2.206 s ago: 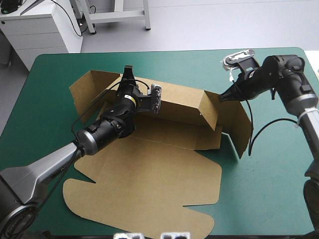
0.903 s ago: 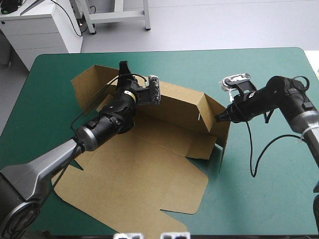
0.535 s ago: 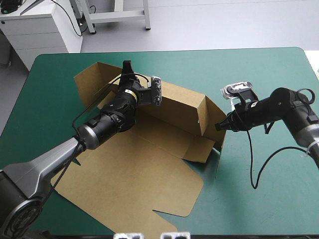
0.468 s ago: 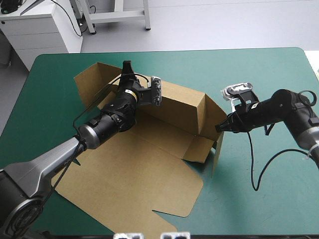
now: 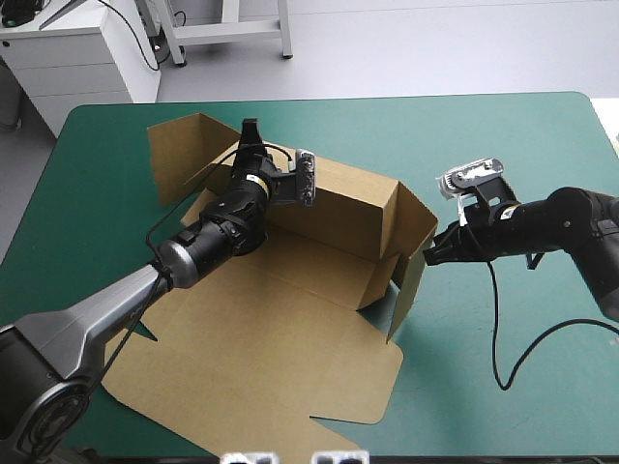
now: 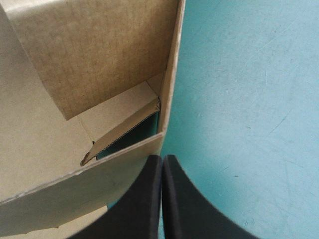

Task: Fold the box

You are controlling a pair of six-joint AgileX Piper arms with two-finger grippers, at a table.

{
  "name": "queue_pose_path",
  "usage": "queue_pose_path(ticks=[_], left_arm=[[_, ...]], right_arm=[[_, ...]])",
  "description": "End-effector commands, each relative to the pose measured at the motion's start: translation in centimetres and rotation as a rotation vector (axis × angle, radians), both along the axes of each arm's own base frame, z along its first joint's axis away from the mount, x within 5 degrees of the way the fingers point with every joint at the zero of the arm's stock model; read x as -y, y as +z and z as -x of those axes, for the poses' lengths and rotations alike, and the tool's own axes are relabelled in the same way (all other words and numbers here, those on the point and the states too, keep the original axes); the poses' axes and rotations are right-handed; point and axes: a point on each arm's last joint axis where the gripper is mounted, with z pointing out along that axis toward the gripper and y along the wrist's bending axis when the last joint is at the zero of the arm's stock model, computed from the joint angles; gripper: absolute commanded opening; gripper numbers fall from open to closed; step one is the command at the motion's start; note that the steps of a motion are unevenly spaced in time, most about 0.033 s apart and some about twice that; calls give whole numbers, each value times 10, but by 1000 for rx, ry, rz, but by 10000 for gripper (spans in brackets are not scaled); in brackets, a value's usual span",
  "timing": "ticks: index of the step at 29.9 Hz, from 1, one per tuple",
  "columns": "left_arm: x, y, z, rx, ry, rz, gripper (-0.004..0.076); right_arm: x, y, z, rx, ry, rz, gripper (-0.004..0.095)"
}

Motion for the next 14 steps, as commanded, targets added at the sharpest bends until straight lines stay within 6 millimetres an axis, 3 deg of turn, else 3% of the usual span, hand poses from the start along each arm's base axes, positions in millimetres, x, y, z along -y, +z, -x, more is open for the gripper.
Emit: queue_pose_path(ticks=[1, 8, 14], left_arm=[[-3, 14, 5, 2, 39, 81, -8], [-1, 13, 6, -22, 59, 147, -8], [3, 24, 5, -1, 49, 213, -8]], right_arm=[[0, 13, 0, 59, -16, -25, -4], [-1, 5, -11, 66, -41, -35, -4], [-27, -10, -9, 114, 34, -22, -4]])
